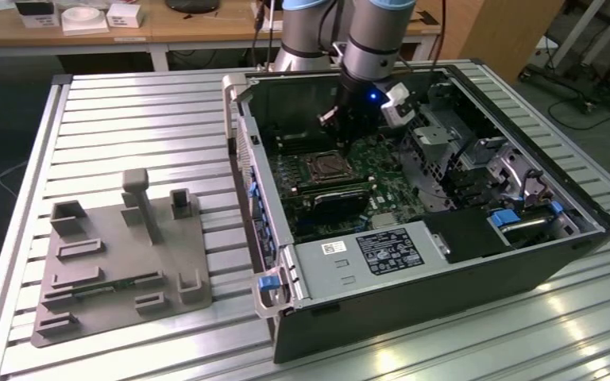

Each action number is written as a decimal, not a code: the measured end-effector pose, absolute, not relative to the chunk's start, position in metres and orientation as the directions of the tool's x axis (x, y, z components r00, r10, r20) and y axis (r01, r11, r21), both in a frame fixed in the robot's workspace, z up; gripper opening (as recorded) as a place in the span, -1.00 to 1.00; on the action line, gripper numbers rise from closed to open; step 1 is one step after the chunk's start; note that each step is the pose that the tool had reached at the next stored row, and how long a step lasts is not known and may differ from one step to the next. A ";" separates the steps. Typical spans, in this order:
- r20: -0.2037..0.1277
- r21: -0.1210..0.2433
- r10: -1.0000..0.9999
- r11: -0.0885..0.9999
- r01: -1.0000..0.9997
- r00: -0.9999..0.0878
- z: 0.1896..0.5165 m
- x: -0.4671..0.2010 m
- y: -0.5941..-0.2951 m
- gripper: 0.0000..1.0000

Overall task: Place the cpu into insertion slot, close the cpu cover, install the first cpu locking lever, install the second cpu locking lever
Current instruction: 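Install the second cpu locking lever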

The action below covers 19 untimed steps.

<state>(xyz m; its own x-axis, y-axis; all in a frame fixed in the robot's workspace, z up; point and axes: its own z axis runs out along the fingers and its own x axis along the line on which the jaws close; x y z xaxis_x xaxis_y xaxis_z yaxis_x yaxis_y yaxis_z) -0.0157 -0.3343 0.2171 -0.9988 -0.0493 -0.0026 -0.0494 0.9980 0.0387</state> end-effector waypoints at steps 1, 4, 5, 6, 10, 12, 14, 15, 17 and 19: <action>-0.003 0.039 -0.049 0.998 -0.049 -0.999 0.217 -0.016 -0.336 -0.79; -0.003 0.038 -0.049 0.998 -0.049 -0.999 0.218 -0.016 -0.340 -0.79; -0.002 0.038 -0.049 0.998 -0.049 -0.999 0.218 -0.016 -0.341 -0.79; -0.002 0.038 -0.049 0.998 -0.049 -0.999 0.218 -0.016 -0.342 -0.79; -0.002 0.036 -0.049 0.998 -0.049 -0.999 0.220 -0.016 -0.347 -0.79; -0.002 0.035 -0.049 0.998 -0.049 -0.999 0.220 -0.016 -0.350 -0.79; -0.002 0.034 -0.049 0.998 -0.049 -0.999 0.221 -0.016 -0.352 -0.79; -0.002 0.033 -0.049 0.998 -0.049 -0.999 0.221 -0.016 -0.353 -0.79; -0.002 0.032 -0.049 0.998 -0.049 -0.999 0.221 -0.016 -0.356 -0.79; -0.002 0.031 -0.049 0.998 -0.049 -0.999 0.222 -0.016 -0.357 -0.79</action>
